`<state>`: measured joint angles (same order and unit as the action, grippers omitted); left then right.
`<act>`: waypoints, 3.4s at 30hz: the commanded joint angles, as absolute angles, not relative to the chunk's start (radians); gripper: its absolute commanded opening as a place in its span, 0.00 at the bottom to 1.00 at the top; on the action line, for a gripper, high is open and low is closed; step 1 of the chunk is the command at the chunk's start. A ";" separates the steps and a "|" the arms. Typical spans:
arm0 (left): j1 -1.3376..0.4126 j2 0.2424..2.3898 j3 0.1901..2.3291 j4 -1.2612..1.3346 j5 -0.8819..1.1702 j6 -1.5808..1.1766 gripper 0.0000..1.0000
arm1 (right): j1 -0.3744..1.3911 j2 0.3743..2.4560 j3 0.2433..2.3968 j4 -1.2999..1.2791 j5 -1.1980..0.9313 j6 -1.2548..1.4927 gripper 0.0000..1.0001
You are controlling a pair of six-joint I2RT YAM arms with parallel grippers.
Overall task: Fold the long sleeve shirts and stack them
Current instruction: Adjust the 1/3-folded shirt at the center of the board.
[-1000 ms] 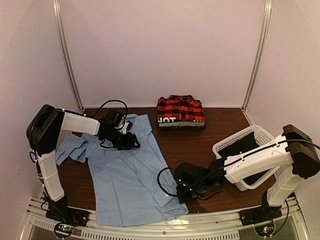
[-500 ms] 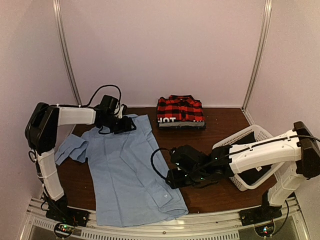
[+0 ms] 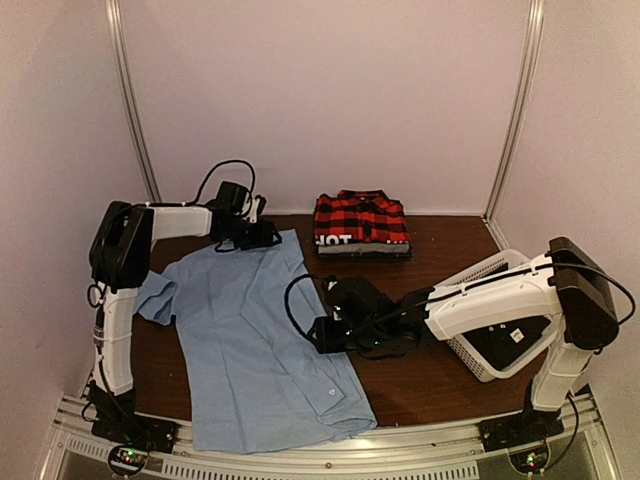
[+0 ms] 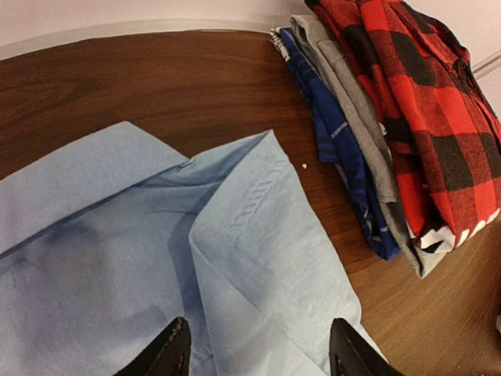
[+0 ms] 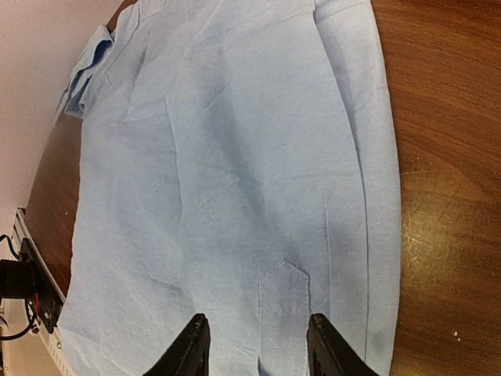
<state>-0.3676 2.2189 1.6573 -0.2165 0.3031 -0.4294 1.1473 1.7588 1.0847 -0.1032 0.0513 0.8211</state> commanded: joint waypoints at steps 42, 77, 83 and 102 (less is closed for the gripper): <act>-0.327 2.505 1.993 -0.280 0.453 -0.509 0.46 | 1.078 1.819 0.801 0.227 0.002 0.906 0.39; -0.281 2.347 1.803 -0.054 0.386 -0.618 0.00 | 1.081 1.857 0.767 0.258 -0.031 0.954 0.38; -0.279 2.387 1.856 -0.094 0.445 -0.601 0.17 | 1.081 1.863 0.771 0.256 -0.034 0.952 0.38; -0.279 2.572 2.155 -0.453 0.508 -0.367 0.36 | 1.084 1.879 0.782 0.258 -0.045 0.951 0.38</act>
